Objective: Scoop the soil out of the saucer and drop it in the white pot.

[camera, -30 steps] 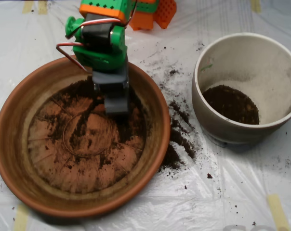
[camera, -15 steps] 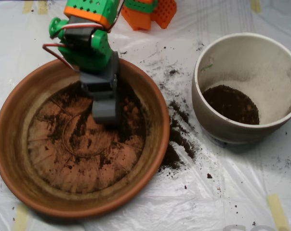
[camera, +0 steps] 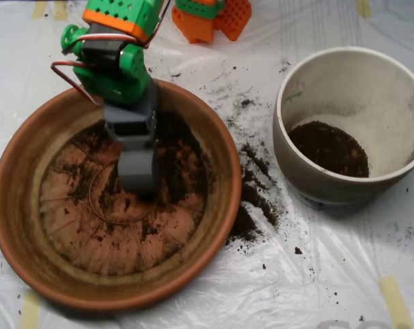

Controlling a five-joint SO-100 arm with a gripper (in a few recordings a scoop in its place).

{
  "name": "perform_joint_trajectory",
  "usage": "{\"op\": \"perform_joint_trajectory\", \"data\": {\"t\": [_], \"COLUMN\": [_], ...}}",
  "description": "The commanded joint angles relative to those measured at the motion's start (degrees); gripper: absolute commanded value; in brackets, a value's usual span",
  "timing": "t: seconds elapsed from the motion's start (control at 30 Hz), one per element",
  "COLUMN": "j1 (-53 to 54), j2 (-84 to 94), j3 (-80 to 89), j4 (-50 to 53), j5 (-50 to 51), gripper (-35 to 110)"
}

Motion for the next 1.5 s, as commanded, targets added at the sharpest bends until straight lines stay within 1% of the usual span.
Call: {"op": "perform_joint_trajectory", "data": {"t": [0.0,0.1,0.27,0.47,0.63,0.83,0.87,0.93,1.03,1.27,1.33,1.37,1.47], "j1": [-1.1,-5.7,-11.8,-14.0,-13.4,-11.1,-10.4,-9.0,-6.7,-3.8,-3.5,-3.4,-3.2], "j2": [5.9,6.6,2.1,-6.0,-7.6,-5.3,-4.9,-4.4,-3.1,4.6,8.0,9.5,11.3], "j3": [-0.4,-2.1,-8.8,-14.9,-14.1,-10.2,-9.8,-9.6,-7.8,2.5,6.5,8.3,10.0], "j4": [-2.0,-1.3,1.7,4.1,3.6,3.3,3.3,3.7,3.3,-0.2,-2.5,-3.6,-5.6], "j5": [-1.2,-0.7,-0.4,-4.5,-9.0,-15.6,-16.3,-18.1,-21.3,-29.3,-31.5,-32.4,-33.4], "gripper": [42,47,46,45,45,44,43,36,36,37,37,37,27]}}
